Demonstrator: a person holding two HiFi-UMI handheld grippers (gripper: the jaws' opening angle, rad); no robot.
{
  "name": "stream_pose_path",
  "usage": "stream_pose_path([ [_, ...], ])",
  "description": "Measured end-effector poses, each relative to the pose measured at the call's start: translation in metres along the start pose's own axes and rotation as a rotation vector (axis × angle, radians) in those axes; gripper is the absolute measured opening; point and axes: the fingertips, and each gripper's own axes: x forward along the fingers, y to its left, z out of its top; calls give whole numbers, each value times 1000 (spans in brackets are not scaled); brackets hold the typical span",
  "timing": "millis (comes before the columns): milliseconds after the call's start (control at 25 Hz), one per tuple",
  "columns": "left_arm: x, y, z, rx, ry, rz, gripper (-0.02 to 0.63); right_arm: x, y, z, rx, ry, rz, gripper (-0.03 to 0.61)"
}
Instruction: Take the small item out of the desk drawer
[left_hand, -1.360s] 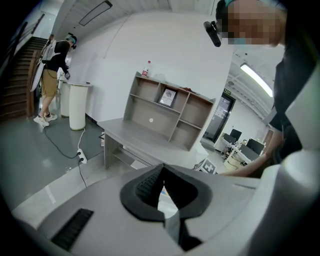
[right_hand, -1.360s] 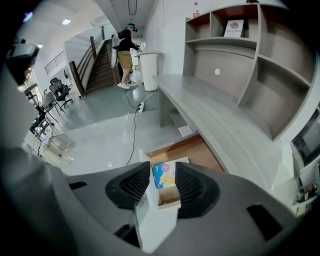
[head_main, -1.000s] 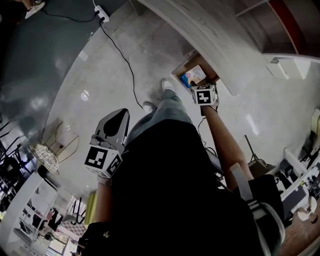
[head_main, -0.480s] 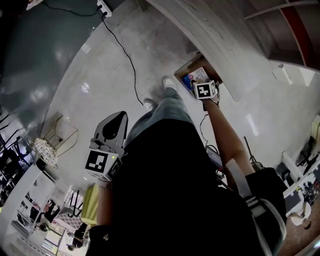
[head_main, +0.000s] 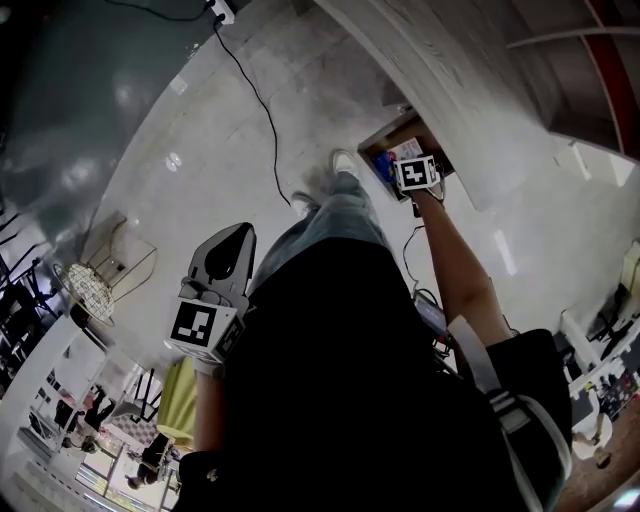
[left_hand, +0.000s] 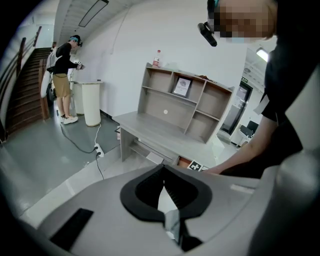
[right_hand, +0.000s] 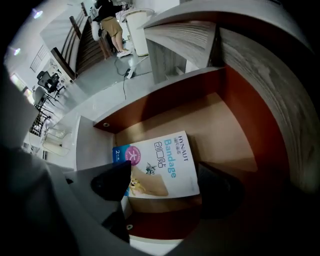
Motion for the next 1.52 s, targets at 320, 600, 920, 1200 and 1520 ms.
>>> stream_pose_path([
  [320, -5, 7, -3, -16, 1, 12, 9, 7, 7, 15, -57, -3, 18, 393],
  [600, -6, 7, -11, -6, -17, 2, 9, 5, 6, 14, -124, 19, 11, 391],
  [920, -15, 8, -16, 2, -46, -18, 9, -19, 20, 19, -211, -46, 24, 333],
  [1200, -25, 8, -18, -27, -92, -27, 9, -40, 26, 8, -199, -36, 23, 291],
  [1520, -42, 14, -23, -75, -145, -49, 9, -66, 41, 6, -203, -67, 10, 239],
])
